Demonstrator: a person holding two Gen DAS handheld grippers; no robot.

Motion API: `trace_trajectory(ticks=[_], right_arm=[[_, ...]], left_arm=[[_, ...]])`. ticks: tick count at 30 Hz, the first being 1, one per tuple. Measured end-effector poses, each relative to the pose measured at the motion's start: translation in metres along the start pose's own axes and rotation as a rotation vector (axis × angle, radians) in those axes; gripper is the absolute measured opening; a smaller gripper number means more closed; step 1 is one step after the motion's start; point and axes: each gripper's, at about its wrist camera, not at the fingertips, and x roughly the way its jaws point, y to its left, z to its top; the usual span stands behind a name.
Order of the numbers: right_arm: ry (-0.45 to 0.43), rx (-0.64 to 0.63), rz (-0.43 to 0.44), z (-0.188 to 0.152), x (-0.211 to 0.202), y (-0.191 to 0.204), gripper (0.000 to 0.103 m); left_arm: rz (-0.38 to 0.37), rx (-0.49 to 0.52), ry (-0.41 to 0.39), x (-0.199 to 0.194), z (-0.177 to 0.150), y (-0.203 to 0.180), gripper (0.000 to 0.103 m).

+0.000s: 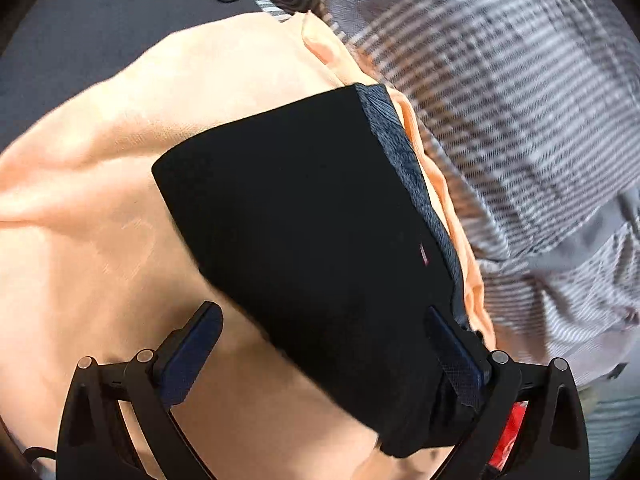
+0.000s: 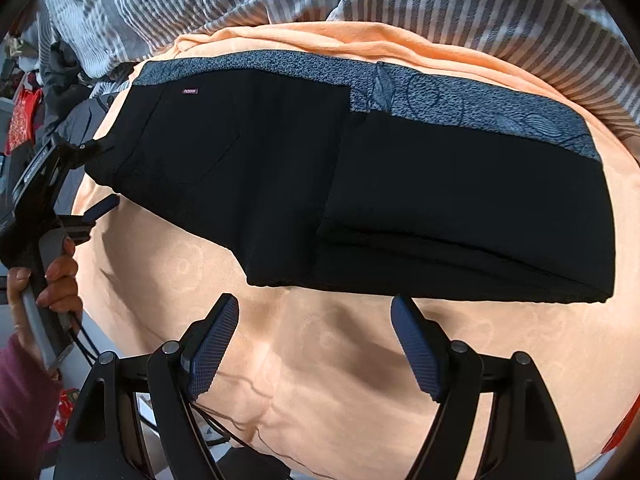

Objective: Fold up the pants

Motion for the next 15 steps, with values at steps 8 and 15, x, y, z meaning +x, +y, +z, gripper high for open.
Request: trace_trajectory(ticks=[8, 15], right_arm=[[0.014, 0.003, 0.007, 0.009, 0.010, 0.008, 0.081], [-0.014, -0.014, 0.016, 0.014, 0.008, 0.016, 0.081]], left_arm=[[-0.089, 0.046, -0.031, -0.002, 0.007, -0.018, 0.101], [0.047, 0.086, -0.026, 0.021, 0.005, -0.031, 0.101]])
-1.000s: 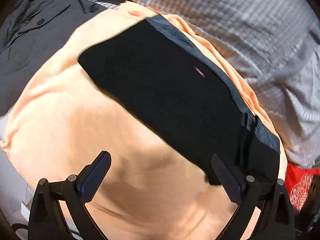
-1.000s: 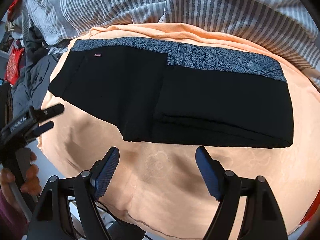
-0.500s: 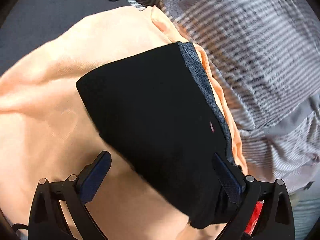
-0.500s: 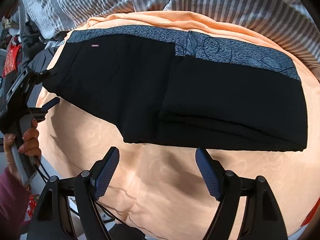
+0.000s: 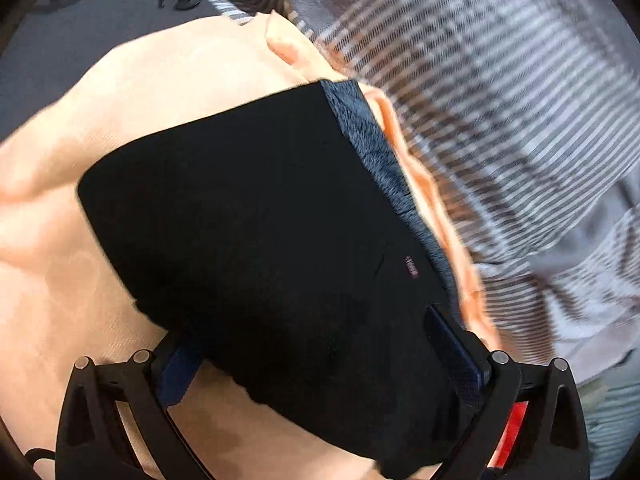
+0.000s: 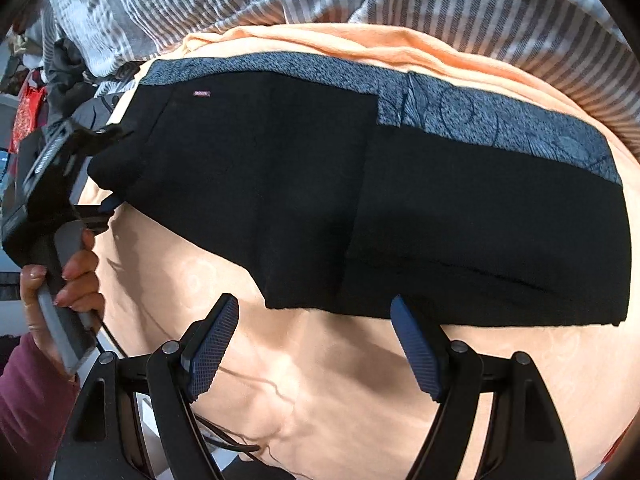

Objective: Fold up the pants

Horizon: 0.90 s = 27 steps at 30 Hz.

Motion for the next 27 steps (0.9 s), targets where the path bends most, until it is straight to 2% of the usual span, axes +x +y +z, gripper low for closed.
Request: trace_trajectory(ticks=[2, 3, 4, 5, 6, 8, 12, 15, 18, 20, 23, 27], right_arm=[[-0.001, 0.017, 0.007, 0.003, 0.000, -0.002, 0.081], [-0.003, 0.025, 0.011, 0.005, -0.001, -0.003, 0.081], [-0.009, 0.031, 0.012, 0.008, -0.004, -0.005, 0.081], [-0.018, 0.033, 0.013, 0.012, -0.009, -0.006, 0.081], [-0.027, 0.032, 0.014, 0.015, -0.013, -0.008, 0.081], [-0.044, 0.029, 0.013, 0.027, -0.024, -0.011, 0.082], [-0.059, 0.017, 0.063, 0.065, -0.050, -0.010, 0.082], [-0.042, -0.035, 0.115, 0.099, -0.063, 0.004, 0.082], [0.015, -0.094, 0.199, 0.139, -0.067, 0.034, 0.091], [0.081, -0.134, 0.250, 0.168, -0.062, 0.063, 0.101], [0.161, -0.213, 0.296, 0.199, -0.053, 0.113, 0.103], [0.286, -0.398, 0.248, 0.219, -0.030, 0.188, 0.103]], left_arm=[[0.087, 0.023, 0.001, 0.004, 0.000, -0.011, 0.100], [0.113, 0.024, -0.003, 0.003, 0.000, -0.013, 0.089], [0.174, 0.024, -0.019, 0.002, 0.000, -0.016, 0.078], [0.217, 0.026, -0.022, 0.001, 0.000, -0.017, 0.052], [0.256, 0.028, -0.024, -0.001, 0.001, -0.017, 0.038], [0.262, 0.049, -0.033, -0.007, 0.000, -0.020, 0.031], [0.393, 0.294, -0.090, -0.017, -0.016, -0.063, 0.027], [0.447, 0.403, -0.132, -0.024, -0.027, -0.084, 0.027], [0.486, 0.492, -0.159, -0.023, -0.035, -0.102, 0.026], [0.494, 0.527, -0.166, -0.025, -0.039, -0.107, 0.026], [0.504, 0.564, -0.179, -0.024, -0.043, -0.115, 0.026], [0.501, 0.572, -0.185, -0.026, -0.045, -0.118, 0.026]])
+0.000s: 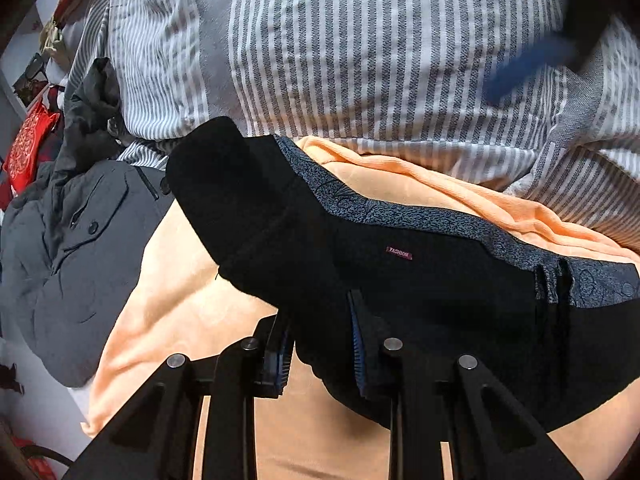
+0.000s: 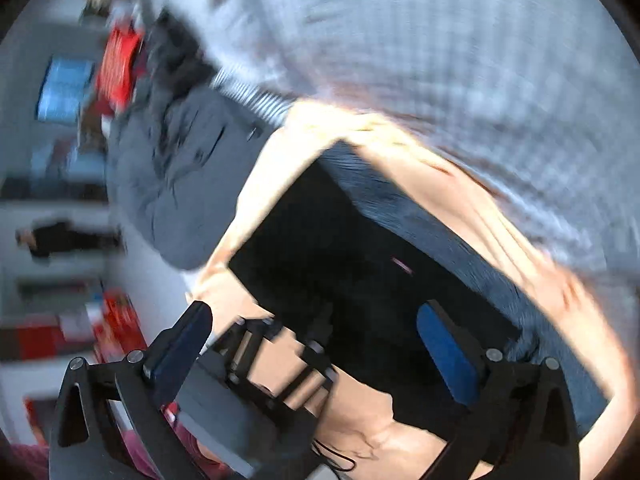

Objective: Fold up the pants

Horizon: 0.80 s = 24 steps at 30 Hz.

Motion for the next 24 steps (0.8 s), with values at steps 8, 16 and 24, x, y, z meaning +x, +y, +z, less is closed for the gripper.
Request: trace_trajectory(ticks=[8, 16, 24], right_arm=[[0.323, -0.137, -0.145, 0.056, 0.099, 0.053, 0.103], [0.352, -0.092, -0.123, 0.047, 0.123, 0.028, 0.033], [0.015, 0.032, 0.085, -0.014, 0.043, -0.022, 0.021]], left_arm=[[-0.002, 0.008, -0.013, 0.002, -0.004, 0.001, 0.026], [0.004, 0.046, -0.011, 0.003, -0.006, -0.004, 0.026], [-0.017, 0.196, -0.101, -0.038, -0.003, -0.043, 0.026]])
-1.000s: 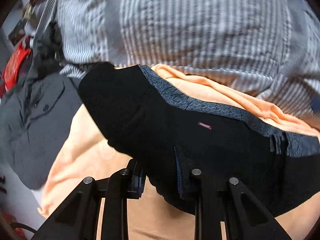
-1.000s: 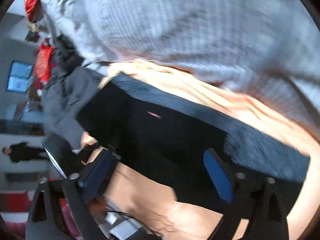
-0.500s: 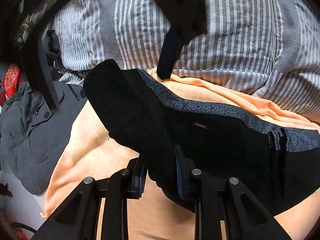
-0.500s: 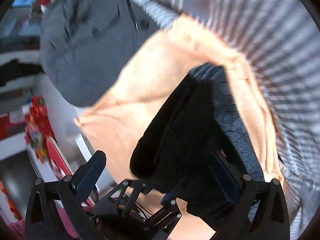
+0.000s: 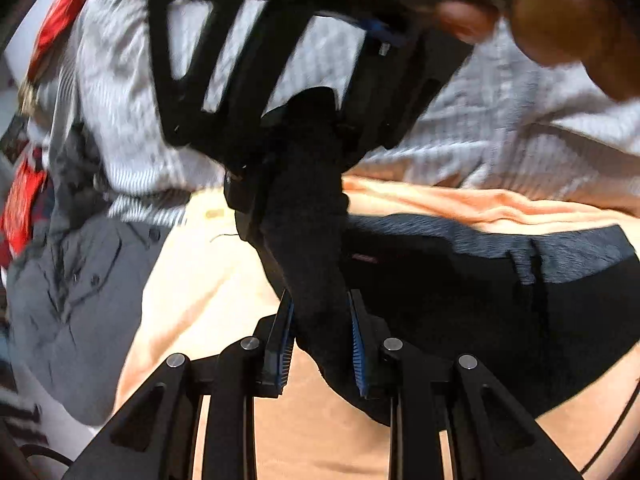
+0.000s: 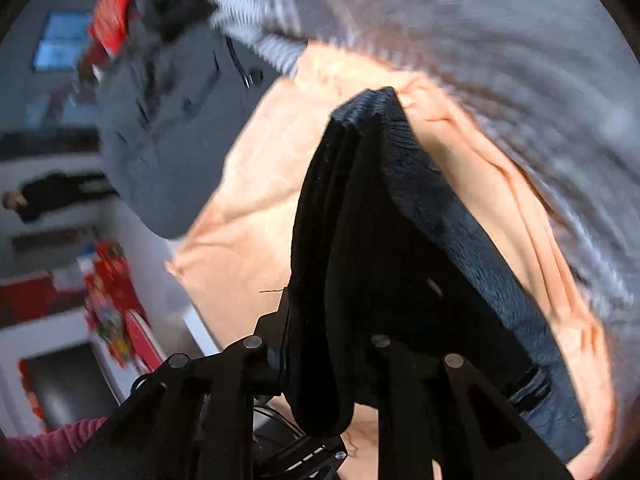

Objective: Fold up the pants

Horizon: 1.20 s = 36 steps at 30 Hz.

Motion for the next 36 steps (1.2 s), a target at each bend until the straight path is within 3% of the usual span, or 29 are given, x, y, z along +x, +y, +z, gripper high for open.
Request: trace_trajectory(ticks=[8, 12, 17, 23, 28, 31, 33, 36], right_arm=[[-0.335, 0.130, 0.240, -0.117, -0.095, -0.065, 0.021], [-0.464, 0.199, 0.297, -0.183, -0.122, -0.100, 0.021], [-0.629, 0.305, 0.345, -0.281, -0.140, -0.159, 0.021], [-0.710, 0.471, 0.383, -0.373, -0.117, -0.238, 0.021], [-0.705, 0.597, 0.418, -0.414, -0.063, -0.291, 0.021], [-0.723, 0.633, 0.462, -0.426, -0.046, -0.306, 0.022], [-0.724, 0.649, 0.461, -0.431, -0.042, -0.312, 0.024], [-0.705, 0.673, 0.456, -0.431, -0.041, -0.313, 0.027]], left_arm=[[-0.091, 0.167, -0.082, -0.062, 0.024, -0.062, 0.026], [-0.204, 0.242, -0.084, -0.088, 0.033, -0.105, 0.026], [-0.284, 0.361, -0.068, -0.107, 0.033, -0.173, 0.026], [-0.338, 0.536, 0.015, -0.097, 0.003, -0.264, 0.026], [-0.281, 0.668, 0.106, -0.067, -0.041, -0.317, 0.028], [-0.238, 0.703, 0.105, -0.062, -0.050, -0.323, 0.032], [-0.248, 0.712, 0.122, -0.065, -0.052, -0.321, 0.051], [-0.283, 0.672, 0.169, -0.073, -0.048, -0.302, 0.052]])
